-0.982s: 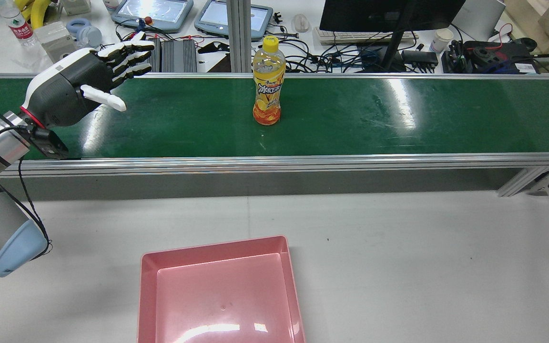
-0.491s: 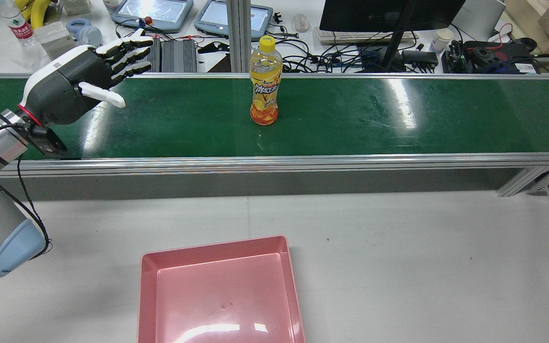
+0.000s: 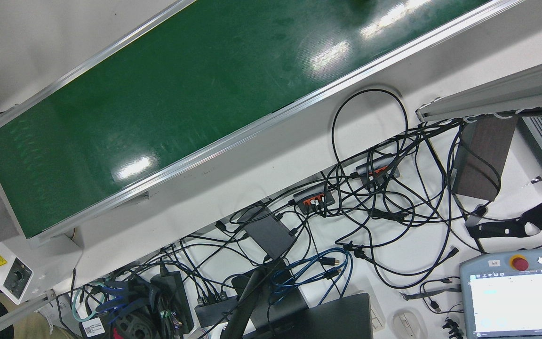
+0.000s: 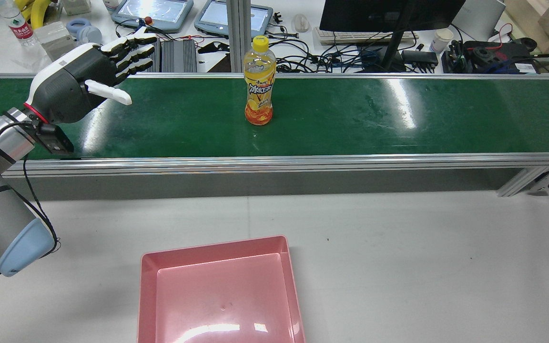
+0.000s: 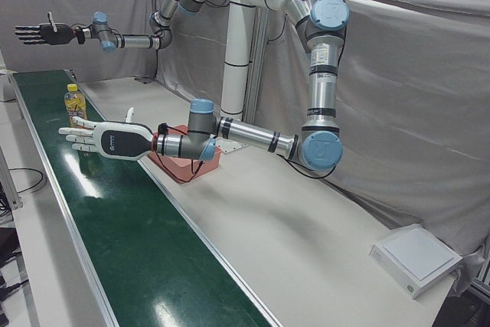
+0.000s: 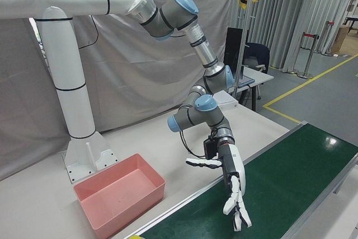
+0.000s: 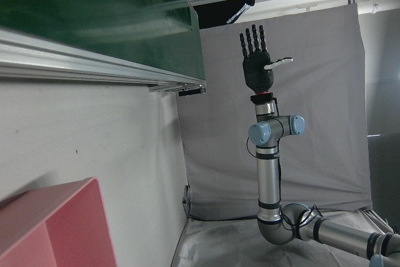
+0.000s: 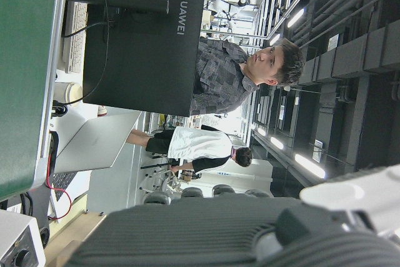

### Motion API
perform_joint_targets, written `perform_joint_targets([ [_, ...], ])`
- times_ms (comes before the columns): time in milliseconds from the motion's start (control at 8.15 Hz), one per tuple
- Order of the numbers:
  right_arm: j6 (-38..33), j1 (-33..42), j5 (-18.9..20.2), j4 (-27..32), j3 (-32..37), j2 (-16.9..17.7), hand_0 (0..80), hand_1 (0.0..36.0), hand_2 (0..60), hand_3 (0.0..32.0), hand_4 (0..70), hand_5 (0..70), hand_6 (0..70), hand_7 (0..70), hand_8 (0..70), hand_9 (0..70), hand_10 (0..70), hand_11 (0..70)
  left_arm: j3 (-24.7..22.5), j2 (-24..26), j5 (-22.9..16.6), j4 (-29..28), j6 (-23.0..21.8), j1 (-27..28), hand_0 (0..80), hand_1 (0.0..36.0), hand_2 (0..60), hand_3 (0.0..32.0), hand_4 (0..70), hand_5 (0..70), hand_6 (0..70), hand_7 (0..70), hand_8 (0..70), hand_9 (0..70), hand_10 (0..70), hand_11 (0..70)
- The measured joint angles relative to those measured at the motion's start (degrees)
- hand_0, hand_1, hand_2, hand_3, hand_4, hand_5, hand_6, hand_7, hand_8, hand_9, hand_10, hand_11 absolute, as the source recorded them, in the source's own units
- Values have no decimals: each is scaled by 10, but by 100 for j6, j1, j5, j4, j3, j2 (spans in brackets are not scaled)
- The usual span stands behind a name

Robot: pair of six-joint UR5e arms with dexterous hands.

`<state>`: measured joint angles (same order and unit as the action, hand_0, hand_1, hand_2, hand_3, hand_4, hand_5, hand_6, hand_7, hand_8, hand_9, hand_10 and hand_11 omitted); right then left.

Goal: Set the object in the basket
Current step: 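Move the open left hand along the belt toward the orange bottle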

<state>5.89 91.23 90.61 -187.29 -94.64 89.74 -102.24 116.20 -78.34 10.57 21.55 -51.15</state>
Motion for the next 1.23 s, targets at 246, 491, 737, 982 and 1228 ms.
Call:
perform_joint_targets([
  [246, 0, 0, 0, 0, 6, 0, 0, 0, 0, 0, 0, 0, 0, 0, 0, 0, 0, 0, 25, 193, 63, 120, 6, 14, 530, 135, 0, 26, 138, 167, 12, 0, 73, 79, 56, 97],
  [491, 0, 0, 0, 0, 6, 0, 0, 0, 0, 0, 0, 0, 0, 0, 0, 0, 0, 0, 55, 322, 173, 181, 14, 27, 522, 131, 0, 22, 137, 170, 13, 0, 80, 90, 59, 101],
  [737, 0, 0, 0, 0, 7, 0, 0, 0, 0, 0, 0, 0, 0, 0, 0, 0, 0, 0, 135, 392, 389, 181, 16, 173, 522, 131, 0, 26, 137, 168, 12, 0, 77, 87, 58, 99],
  [982, 0, 0, 0, 0, 7, 0, 0, 0, 0, 0, 0, 0, 0, 0, 0, 0, 0, 0, 290, 468, 516, 131, 104, 263, 517, 122, 0, 24, 135, 170, 12, 0, 78, 87, 61, 103],
  [1228, 0, 0, 0, 0, 7, 0, 0, 0, 0, 0, 0, 0, 0, 0, 0, 0, 0, 0, 498, 596, 558, 41, 220, 348, 520, 125, 0, 18, 139, 175, 16, 0, 79, 90, 55, 94],
])
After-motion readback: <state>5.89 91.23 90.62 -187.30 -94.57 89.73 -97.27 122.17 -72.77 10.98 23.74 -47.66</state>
